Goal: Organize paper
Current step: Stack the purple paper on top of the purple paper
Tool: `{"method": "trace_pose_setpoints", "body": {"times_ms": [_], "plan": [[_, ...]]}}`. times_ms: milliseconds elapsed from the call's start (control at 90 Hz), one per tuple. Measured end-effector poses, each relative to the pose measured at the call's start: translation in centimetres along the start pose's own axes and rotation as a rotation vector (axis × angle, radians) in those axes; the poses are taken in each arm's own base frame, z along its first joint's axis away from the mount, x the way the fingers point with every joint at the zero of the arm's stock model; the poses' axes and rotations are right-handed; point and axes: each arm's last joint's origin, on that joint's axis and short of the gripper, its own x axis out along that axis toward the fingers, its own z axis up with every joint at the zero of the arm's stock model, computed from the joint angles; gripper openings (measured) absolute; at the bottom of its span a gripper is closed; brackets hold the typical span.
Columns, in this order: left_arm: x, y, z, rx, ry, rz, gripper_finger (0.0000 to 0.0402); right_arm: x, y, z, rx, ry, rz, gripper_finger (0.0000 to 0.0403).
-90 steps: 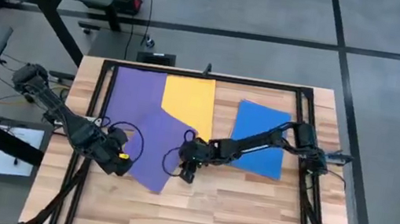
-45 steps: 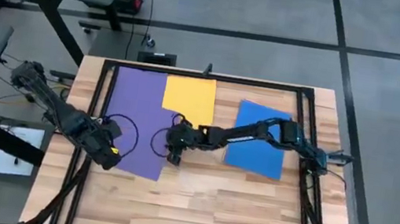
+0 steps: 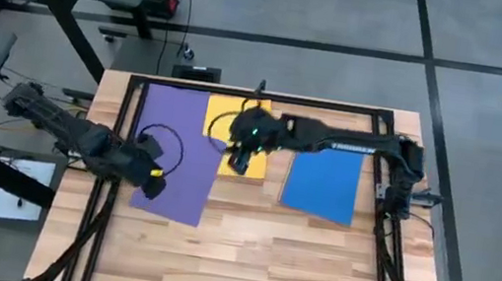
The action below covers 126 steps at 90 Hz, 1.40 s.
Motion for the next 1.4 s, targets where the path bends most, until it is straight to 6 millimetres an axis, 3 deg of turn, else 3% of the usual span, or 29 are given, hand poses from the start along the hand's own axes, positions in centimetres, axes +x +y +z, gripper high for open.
{"method": "trace_pose_setpoints", "body": {"times_ms": [178, 367, 489, 600, 867, 1111, 1400], "plan": [[2.4, 1.0, 3.1, 0.011, 0.059, 0.006, 0.0078, 1.3, -2.8, -0.8, 0.026, 0.045, 0.048, 0.0132], [5.6, 2.9, 4.8, -0.103, 0.17, -0.009, 0.0069, 4.2, -4.4, -4.8, 0.052, 0.119, 0.239, 0.0132], [6.2, 3.6, 5.1, -0.116, 0.147, -0.019, 0.0062, 5.9, -4.0, -8.4, -0.005, 0.16, 0.257, 0.0132], [5.4, 3.4, 5.1, -0.115, 0.097, -0.061, 0.0059, 7.0, -2.2, -10.3, -0.071, 0.084, 0.305, 0.0132], [2.7, 2.8, 3.7, -0.09, 0.044, -0.161, 0.0058, 7.1, 2.0, -11.7, -0.332, -0.093, 0.4, 0.0132], [2.4, 2.6, 3.8, -0.124, 0.023, -0.187, 0.0058, 7.2, 2.0, -11.8, -0.332, -0.082, 0.381, 0.0132], [1.0, 1.7, 3.4, 0.021, -0.062, -0.268, 0.0058, 11.2, 3.7, -15.0, -0.31, 0.0, 0.403, 0.0132]]}}
